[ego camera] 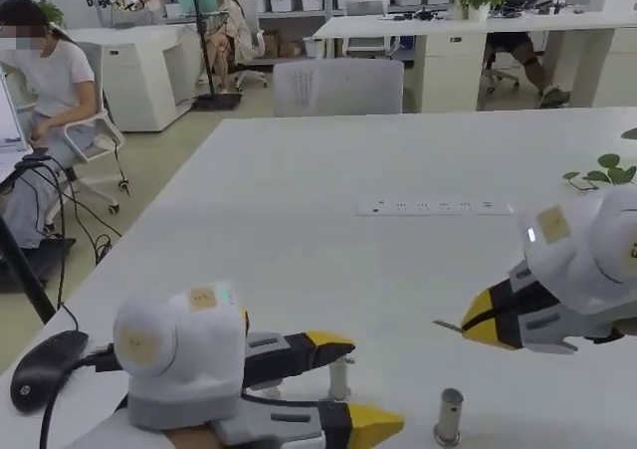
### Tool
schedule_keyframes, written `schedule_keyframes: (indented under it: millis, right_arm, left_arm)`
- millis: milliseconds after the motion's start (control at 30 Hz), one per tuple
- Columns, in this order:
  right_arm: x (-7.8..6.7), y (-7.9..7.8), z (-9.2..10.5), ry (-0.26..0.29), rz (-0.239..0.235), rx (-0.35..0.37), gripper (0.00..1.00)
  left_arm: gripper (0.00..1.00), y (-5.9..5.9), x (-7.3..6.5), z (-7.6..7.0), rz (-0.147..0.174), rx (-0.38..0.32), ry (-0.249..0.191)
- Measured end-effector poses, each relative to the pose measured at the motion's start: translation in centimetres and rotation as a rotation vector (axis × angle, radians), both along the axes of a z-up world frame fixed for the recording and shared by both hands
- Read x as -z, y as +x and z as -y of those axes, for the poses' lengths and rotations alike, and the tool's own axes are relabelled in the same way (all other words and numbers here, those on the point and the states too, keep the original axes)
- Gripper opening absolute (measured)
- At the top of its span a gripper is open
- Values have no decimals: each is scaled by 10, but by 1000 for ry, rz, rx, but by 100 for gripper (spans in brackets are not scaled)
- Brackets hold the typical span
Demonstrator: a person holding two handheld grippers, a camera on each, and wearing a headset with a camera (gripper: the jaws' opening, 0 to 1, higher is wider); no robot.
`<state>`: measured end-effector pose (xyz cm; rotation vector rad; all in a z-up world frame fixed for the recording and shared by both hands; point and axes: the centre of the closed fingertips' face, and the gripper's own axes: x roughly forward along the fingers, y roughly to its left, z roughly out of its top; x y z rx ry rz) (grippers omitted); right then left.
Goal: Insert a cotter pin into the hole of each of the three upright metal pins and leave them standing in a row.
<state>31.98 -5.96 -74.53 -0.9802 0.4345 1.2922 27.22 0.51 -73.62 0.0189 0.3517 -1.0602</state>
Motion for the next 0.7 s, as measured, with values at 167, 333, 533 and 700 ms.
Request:
schedule_keyframes:
  millis: [167,333,533,700]
  right_arm:
    - [-3,-4,-6,4,42,-12,3]
    - [-2,-9,-11,3,86,-25,3]
    - [-3,-16,-16,8,109,-35,3]
    - [-2,-19,-18,-5,127,-51,3]
  left_arm:
    - [50,6,-1,6,-5,-1,-3]
    - [49,9,-4,9,-13,-12,-20]
    - [46,12,-3,12,-35,-17,-25]
    - [42,14,-6,15,-62,-24,-45]
